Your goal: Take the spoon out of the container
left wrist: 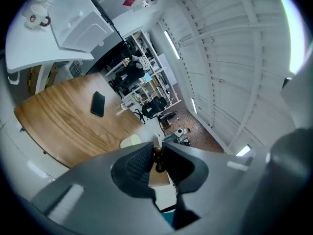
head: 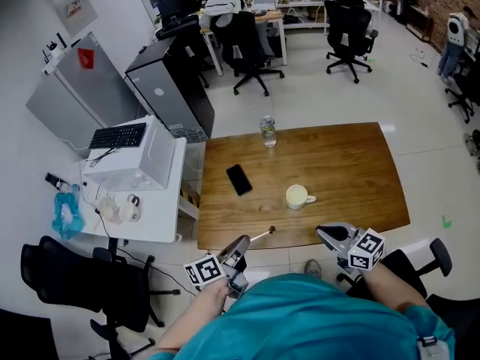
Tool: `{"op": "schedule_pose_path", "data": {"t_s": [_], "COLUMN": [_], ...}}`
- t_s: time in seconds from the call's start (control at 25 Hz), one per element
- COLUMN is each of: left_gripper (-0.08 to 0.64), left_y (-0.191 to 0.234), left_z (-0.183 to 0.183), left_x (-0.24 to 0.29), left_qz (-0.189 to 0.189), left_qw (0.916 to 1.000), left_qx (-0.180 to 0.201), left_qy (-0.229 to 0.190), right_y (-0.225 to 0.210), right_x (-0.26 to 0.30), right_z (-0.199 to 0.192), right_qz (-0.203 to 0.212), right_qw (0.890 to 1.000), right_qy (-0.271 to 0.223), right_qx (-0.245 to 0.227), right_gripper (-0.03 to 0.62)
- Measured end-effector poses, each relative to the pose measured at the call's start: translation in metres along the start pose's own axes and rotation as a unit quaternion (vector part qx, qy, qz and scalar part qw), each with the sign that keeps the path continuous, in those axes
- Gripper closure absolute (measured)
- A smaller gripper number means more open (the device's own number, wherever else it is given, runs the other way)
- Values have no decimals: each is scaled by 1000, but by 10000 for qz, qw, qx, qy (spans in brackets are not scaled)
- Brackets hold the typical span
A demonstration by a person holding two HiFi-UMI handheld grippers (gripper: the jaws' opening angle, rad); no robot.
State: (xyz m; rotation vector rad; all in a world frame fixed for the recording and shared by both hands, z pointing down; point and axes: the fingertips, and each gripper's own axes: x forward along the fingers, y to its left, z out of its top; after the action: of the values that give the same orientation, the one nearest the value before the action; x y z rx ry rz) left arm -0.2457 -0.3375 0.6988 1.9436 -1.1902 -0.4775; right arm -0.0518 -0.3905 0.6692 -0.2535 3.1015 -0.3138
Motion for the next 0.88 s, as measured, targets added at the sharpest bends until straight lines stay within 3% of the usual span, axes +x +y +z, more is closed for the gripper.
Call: {"op": "schedule_pose_path", "data": {"t_s": [0.24, 0.36, 0.48, 0.64, 0.88], "left_gripper": [511, 511, 511, 511, 511], "left_y": [5, 4, -24, -53, -137], "left_z": [23, 19, -4, -44, -128], "left_x": [-111, -149, -170, -185, -183], "left_qz": [-786, -636, -949, -657, -588], "left_qw": [9967, 9978, 9932, 9894, 9716], "left_qx": [174, 201, 677, 1293, 2291], "left_qy": [35, -3, -52, 22, -110], "right_y": [120, 167, 201, 234, 270], "right_x": [59, 56, 31, -15, -126], "right_z": [-29, -19, -21, -26, -38], "right_qz": [-355, -443, -570, -606, -489], "right_qw": [9991, 9987, 9979, 9977, 9981], "right_qy": [224, 249, 196, 20, -139], "right_qx": [106, -91, -249, -297, -342], "right_gripper": [591, 591, 591, 591, 591]}}
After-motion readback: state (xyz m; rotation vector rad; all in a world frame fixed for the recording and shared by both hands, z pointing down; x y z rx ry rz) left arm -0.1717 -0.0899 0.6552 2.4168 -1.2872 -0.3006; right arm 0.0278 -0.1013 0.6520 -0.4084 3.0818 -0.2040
